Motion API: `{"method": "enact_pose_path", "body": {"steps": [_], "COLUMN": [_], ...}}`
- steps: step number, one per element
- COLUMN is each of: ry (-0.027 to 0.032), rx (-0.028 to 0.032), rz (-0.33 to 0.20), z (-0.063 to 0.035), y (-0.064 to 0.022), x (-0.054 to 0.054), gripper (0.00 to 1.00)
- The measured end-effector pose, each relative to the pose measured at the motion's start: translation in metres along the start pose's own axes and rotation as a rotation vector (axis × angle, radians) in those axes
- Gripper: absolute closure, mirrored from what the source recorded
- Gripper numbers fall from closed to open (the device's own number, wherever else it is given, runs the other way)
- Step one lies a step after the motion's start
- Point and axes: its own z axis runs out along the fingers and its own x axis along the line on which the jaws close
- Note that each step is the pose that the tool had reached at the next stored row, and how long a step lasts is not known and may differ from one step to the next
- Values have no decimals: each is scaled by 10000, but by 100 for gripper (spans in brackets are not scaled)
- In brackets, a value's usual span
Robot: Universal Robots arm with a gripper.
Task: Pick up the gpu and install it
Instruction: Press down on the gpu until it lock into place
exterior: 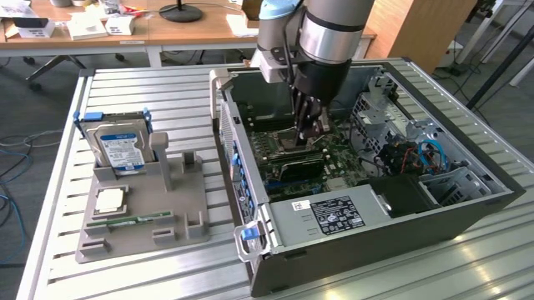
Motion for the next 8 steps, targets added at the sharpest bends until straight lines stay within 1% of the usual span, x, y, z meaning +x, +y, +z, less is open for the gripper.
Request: {"method": "enact_pose_path", "body": {"steps": [8], "ry": [0], "rx": [0], "rz": [36], "z": [-143], "y": [-3], "x": [-1], "gripper": [90]}}
